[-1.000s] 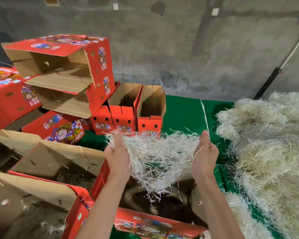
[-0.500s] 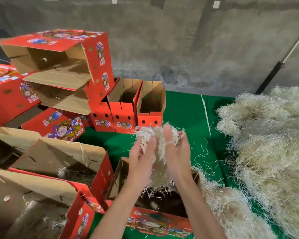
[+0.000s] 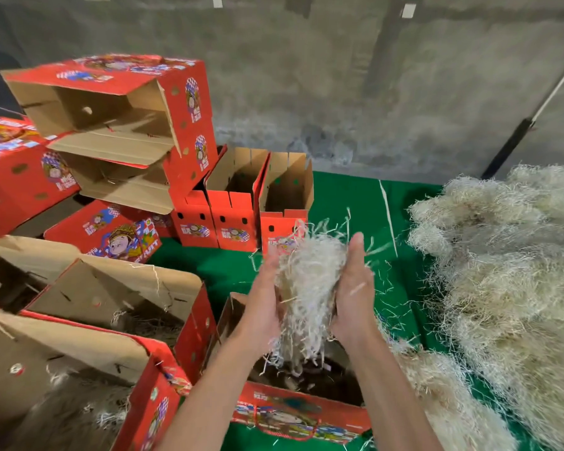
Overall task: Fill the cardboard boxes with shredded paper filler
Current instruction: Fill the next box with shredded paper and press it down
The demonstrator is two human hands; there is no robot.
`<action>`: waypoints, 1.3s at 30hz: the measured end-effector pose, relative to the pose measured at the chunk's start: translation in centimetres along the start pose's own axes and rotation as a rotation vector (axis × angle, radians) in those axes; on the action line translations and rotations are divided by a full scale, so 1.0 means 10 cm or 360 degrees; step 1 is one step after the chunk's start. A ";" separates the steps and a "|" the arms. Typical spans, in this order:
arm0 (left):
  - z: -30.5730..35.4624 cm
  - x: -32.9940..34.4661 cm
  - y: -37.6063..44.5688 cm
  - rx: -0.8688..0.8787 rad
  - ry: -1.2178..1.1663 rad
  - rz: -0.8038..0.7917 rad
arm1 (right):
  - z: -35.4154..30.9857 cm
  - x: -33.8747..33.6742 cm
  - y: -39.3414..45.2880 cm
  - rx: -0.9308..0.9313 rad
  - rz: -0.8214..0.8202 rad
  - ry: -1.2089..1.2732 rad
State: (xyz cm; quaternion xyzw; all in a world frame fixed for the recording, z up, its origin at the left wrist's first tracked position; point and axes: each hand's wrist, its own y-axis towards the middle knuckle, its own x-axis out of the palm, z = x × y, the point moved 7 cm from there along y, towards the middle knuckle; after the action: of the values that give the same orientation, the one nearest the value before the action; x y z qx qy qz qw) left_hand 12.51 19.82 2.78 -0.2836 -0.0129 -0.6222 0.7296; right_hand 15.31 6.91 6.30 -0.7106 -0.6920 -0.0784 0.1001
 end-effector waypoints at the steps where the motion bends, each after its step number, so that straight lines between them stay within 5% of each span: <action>1: -0.08 0.01 0.03 -0.0064 0.0024 -0.0011 | 0.03 0.04 -0.02 0.0036 -0.0057 -0.0014; 4: -0.14 -0.08 0.05 0.0076 0.0189 -0.0047 | 0.01 0.06 -0.07 -0.0148 -0.0145 -0.0162; 7: -0.22 -0.14 -0.02 0.0186 0.0403 -0.0055 | -0.02 0.02 -0.18 -0.0359 0.0041 -0.0445; 12: -0.38 -0.31 -0.10 0.0204 0.0430 -0.0003 | 0.05 -0.01 -0.21 -0.0203 0.0086 -0.0029; 15: -0.26 -0.36 -0.13 0.0286 0.0509 -0.0035 | 0.03 -0.08 -0.22 -0.0174 0.0095 -0.0233; 22: -0.21 -0.45 -0.11 0.0195 0.0283 0.0029 | 0.02 -0.28 -0.18 -0.0113 0.0139 -0.0356; 27: 0.00 -0.72 -0.08 0.0201 -0.0042 0.0298 | 0.03 -0.69 -0.24 0.0157 0.0589 -0.0250; 30: -0.03 -0.72 0.02 0.0270 -0.0041 0.0321 | 0.01 -0.48 -0.23 -0.0004 0.0287 -0.0393; 33: -0.15 -0.46 -0.01 0.0260 0.0249 0.0219 | 0.00 0.01 -0.36 -0.0216 0.0023 -0.0405; 39: -0.07 -0.16 -0.35 0.0466 0.0840 0.0291 | -0.09 0.16 -0.43 -0.0543 0.0274 -0.0790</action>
State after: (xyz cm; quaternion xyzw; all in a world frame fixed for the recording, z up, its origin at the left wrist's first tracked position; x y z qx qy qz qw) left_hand 8.70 20.77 2.96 -0.0042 0.1131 -0.5977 0.7937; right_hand 11.07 8.38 7.72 -0.7706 -0.6094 -0.0088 -0.1862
